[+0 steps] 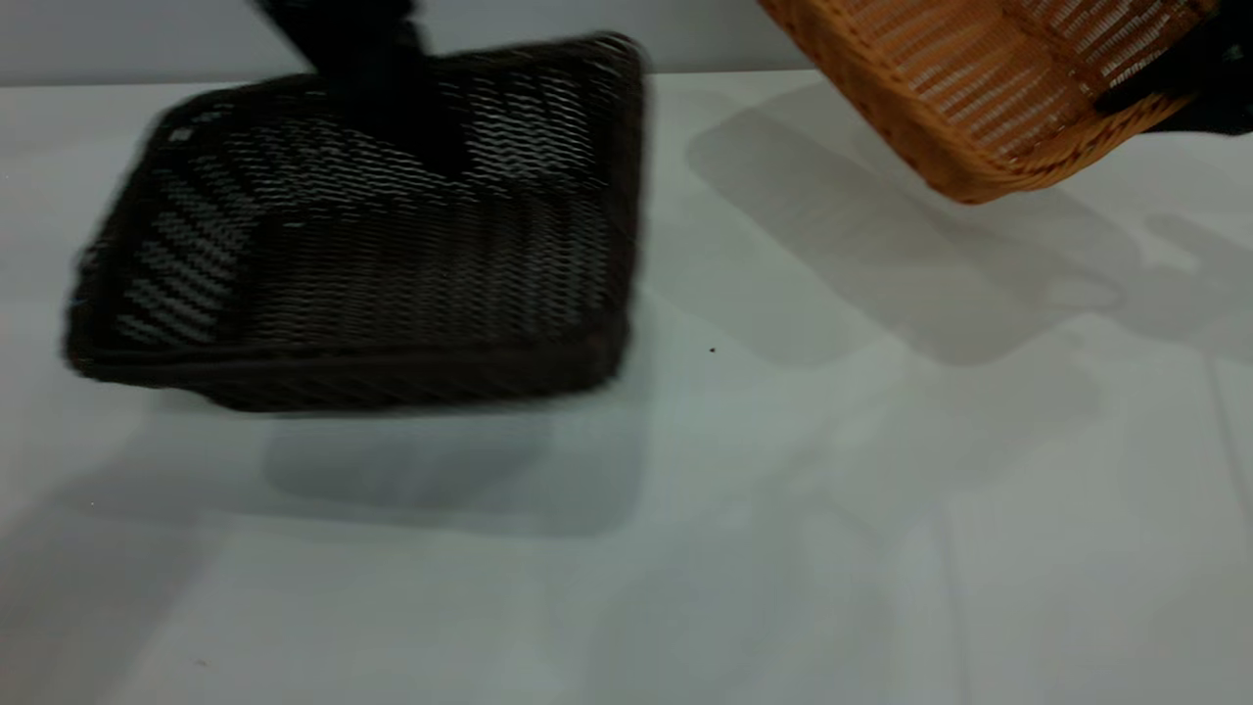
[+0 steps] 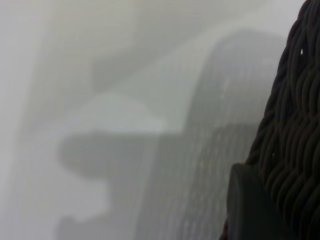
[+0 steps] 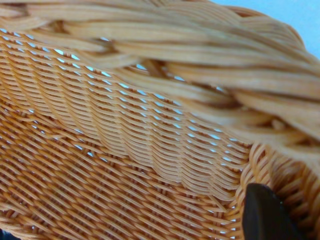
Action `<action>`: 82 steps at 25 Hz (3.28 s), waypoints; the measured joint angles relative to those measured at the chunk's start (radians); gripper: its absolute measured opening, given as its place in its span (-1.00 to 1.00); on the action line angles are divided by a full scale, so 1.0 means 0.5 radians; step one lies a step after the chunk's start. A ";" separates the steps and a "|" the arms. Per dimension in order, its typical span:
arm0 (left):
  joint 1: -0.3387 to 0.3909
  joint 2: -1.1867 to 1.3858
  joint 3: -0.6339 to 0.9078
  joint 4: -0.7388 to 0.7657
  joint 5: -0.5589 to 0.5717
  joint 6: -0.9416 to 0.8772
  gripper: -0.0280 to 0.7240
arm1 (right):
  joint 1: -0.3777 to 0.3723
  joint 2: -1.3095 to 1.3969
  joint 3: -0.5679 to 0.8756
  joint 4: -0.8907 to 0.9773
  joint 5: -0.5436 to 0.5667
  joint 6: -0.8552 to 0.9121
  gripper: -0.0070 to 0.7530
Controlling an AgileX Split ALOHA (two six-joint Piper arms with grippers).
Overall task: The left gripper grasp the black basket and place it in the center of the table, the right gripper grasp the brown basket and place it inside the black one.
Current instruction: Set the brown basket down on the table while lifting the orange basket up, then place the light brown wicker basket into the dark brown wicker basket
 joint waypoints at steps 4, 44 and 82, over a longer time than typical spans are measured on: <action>-0.230 0.035 -0.001 0.040 -0.156 -0.099 -0.30 | -0.007 0.002 -0.073 -0.095 0.025 0.043 -0.78; -0.253 -0.278 -0.022 0.621 0.147 -1.433 0.63 | 0.006 -0.244 -0.110 -0.420 0.212 0.227 -0.78; 0.543 -0.376 -0.022 0.355 0.131 -1.206 0.63 | 1.213 -0.254 -0.108 -1.199 0.285 1.114 -0.78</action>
